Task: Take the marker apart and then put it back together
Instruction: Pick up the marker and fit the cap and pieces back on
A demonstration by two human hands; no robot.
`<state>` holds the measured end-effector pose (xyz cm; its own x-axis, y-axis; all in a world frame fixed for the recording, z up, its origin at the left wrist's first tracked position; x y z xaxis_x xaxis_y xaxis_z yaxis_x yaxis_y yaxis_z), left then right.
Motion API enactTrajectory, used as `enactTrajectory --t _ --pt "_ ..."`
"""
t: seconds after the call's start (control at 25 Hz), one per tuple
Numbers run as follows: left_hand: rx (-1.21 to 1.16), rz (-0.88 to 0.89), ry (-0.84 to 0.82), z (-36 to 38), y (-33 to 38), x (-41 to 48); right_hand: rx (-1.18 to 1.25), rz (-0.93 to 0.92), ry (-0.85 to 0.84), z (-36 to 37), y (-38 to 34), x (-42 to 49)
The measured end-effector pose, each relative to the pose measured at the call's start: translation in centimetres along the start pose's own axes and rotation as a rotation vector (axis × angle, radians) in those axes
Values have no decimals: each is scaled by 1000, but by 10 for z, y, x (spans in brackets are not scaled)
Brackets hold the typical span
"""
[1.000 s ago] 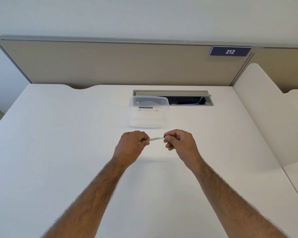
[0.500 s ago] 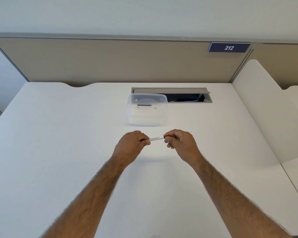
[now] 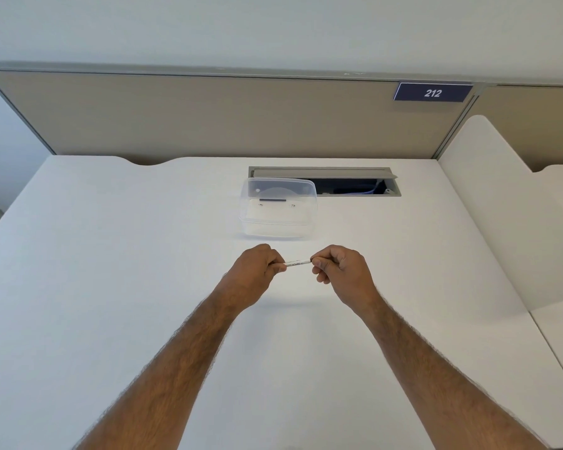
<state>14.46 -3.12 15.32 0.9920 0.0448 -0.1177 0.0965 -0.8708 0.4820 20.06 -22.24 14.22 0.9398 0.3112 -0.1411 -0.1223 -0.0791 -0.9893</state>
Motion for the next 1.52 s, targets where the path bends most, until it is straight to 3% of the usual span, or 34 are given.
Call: enactTrajectory --t 0.32,0.52,0.72,1.0,1.24,1.52 --pt "50 43 -3 -4 9 1 15 -7 7 -1 -4 -1" --pt "32 -17 37 -10 9 2 29 -18 19 -1 -3 0" --pt "44 33 -37 -9 16 0 34 -30 17 -3 -6 -2" --pt "128 11 63 -14 18 -2 29 -36 10 -1 -3 -7" --pt "166 61 -68 -7 16 -4 36 -35 2 -4 -3 -8" --pt "111 -12 15 -14 10 -4 73 -30 -4 -2 -1 -9"
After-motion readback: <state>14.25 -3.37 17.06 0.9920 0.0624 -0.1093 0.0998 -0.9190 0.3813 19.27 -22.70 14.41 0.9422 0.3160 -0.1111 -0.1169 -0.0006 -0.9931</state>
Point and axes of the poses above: each hand's wrist, its own x-axis towards the middle knuckle, its own z-axis out of the palm, y = z × x, the point moved 6 cm from there along x, towards the middle knuckle, and after that the axes turned 15 degrees about x, right-handed, at the moved point
